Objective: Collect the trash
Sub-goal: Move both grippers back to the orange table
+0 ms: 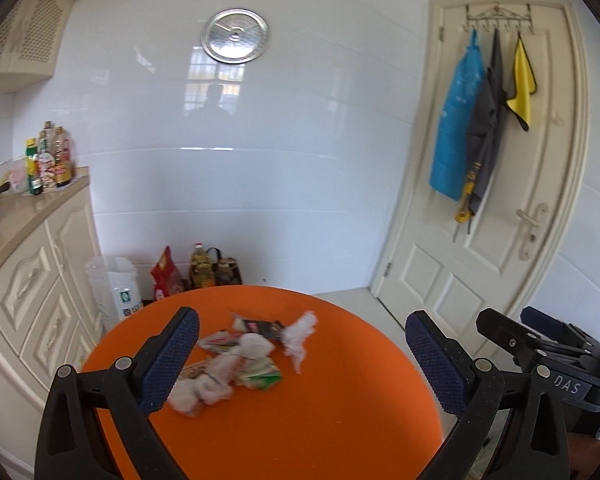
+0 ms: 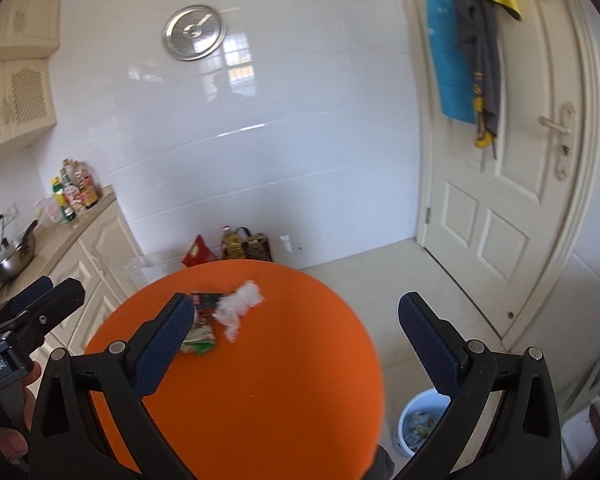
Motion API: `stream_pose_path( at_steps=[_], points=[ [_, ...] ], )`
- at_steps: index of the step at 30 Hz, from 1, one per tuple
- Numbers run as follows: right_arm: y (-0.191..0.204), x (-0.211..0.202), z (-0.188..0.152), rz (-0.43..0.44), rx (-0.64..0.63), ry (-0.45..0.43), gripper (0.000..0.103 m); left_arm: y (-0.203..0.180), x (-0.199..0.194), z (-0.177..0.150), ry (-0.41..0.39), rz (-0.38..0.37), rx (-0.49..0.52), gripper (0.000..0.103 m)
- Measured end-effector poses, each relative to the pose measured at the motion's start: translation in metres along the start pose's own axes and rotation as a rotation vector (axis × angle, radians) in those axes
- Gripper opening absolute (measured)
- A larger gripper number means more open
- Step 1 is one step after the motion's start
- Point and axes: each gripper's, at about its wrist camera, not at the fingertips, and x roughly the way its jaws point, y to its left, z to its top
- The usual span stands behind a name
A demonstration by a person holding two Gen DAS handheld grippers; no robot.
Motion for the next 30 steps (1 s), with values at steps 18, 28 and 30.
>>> stream_pose_path(
  at_steps=[18,28,30],
  points=[
    [0.086,0.024,0.005,0.152,-0.136,0.007,0.103,0.030,-0.036,-0.010,0.008,0.198,-0.084,0.102],
    [0.047,0.062,0.003,0.125,-0.133,0.090,0.103,0.011,0.037,-0.013,0.111,0.213,-0.073,0.102],
    [0.040,0.076,-0.003,0.120,-0.109,0.122,0.103,0.003,0.062,-0.011,0.148,0.207,-0.021,0.102]
  ],
)
